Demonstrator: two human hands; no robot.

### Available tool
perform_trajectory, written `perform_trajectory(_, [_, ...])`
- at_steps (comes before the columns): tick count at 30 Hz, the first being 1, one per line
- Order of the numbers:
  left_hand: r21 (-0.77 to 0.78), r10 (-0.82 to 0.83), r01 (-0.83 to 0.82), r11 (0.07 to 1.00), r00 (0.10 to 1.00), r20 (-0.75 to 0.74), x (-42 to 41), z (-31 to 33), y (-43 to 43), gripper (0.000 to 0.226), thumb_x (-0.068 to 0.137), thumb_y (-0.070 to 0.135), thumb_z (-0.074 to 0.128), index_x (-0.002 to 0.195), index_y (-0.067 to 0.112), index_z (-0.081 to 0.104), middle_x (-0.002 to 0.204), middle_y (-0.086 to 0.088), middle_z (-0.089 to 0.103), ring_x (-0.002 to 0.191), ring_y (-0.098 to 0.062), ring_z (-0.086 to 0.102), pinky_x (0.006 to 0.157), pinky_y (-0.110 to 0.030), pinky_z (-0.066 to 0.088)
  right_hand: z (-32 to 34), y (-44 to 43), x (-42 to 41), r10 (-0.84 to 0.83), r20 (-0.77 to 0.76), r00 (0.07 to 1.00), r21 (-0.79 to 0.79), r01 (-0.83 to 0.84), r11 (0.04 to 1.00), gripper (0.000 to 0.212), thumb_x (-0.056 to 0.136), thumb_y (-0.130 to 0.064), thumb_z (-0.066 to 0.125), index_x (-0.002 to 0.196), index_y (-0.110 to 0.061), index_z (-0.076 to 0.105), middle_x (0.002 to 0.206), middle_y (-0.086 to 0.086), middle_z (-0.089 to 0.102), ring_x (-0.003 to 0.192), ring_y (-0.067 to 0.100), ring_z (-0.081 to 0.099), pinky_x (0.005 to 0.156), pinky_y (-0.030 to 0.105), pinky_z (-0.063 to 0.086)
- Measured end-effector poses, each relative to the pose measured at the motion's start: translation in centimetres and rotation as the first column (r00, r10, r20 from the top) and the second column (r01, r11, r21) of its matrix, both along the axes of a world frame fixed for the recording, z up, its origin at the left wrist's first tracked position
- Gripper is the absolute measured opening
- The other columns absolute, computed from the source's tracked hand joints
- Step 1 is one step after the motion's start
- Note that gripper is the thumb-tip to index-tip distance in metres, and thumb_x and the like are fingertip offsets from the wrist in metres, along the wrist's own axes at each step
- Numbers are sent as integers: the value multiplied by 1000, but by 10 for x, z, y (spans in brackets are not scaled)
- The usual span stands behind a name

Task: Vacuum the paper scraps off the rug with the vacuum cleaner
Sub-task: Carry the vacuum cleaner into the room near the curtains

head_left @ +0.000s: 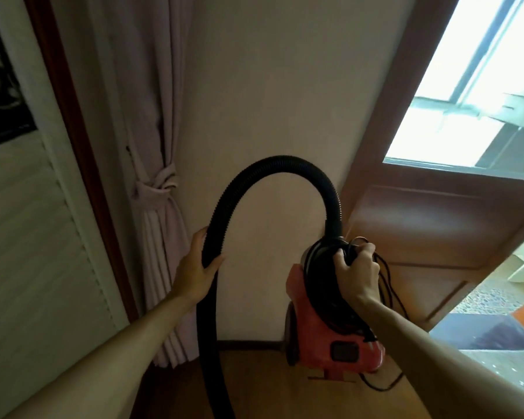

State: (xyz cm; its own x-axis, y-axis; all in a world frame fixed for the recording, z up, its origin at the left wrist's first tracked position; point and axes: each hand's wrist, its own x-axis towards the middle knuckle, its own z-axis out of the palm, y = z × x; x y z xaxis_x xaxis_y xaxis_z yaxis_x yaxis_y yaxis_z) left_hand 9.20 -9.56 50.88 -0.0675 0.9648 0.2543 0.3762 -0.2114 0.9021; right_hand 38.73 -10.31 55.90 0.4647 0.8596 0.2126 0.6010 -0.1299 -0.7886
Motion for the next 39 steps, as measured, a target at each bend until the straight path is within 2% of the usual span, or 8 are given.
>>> perform_trajectory(3, [16,-40,41,999,997,-66,7,36,5,59,97,31,58,147,29,27,131,11,49,110,-10,54,83,-14,42,32,-5,13,-37,-9,999,28,37,999,36,96,-28,57,114,-2,40,72,1,51,64,22,56,62,36,49])
perform_trajectory(7, [46,-64,70,996,991,-121,32,73,15,56,97,27,58,146,25,30,124,11,51,104,-8,54,69,1,35,59,-11,39,-73,-21,997,77,74,994,34,96,-25,58,113,0,42,70,0,51,69,28,59,61,33,46])
perform_trajectory(14, [49,-89,97,994,986,-145,115,111,23,53,94,34,62,140,32,35,111,8,62,88,-18,65,79,-32,55,94,-26,105,-175,-78,981,106,183,977,38,93,-30,60,114,-5,42,89,12,60,84,35,65,73,52,59])
perform_trajectory(18, [102,-83,103,989,980,-179,177,130,24,49,94,34,63,136,35,37,92,10,65,70,-14,64,66,-29,52,114,-41,156,-252,-145,957,150,273,950,36,92,-28,61,112,-3,43,88,10,59,85,34,63,83,48,55])
perform_trajectory(22, [141,-125,148,979,979,-160,242,148,20,50,93,29,65,135,33,38,87,6,66,65,-6,62,57,-21,43,127,-58,210,-291,-148,945,176,315,933,34,92,-30,61,104,-9,38,76,2,54,77,35,65,68,56,57])
perform_trajectory(29, [191,-228,262,946,956,-184,349,177,12,52,91,30,68,133,35,38,96,3,68,79,-20,67,74,-30,53,155,-96,319,-413,-131,901,178,431,885,37,88,-36,63,100,-18,33,82,2,50,75,37,66,66,55,58])
perform_trajectory(36, [260,-309,352,899,932,-190,453,206,-5,52,87,27,72,132,27,44,88,-1,69,72,-21,67,70,-36,57,182,-151,413,-512,-114,852,205,524,827,30,90,-30,60,101,-17,35,77,4,52,65,39,65,58,54,57])
perform_trajectory(39, [285,-375,419,862,905,-199,497,214,-16,52,88,25,72,133,24,44,88,-1,68,69,-17,65,66,-30,53,190,-175,445,-562,-137,815,217,579,786,29,91,-28,60,102,-16,35,78,4,50,60,36,61,52,50,57])
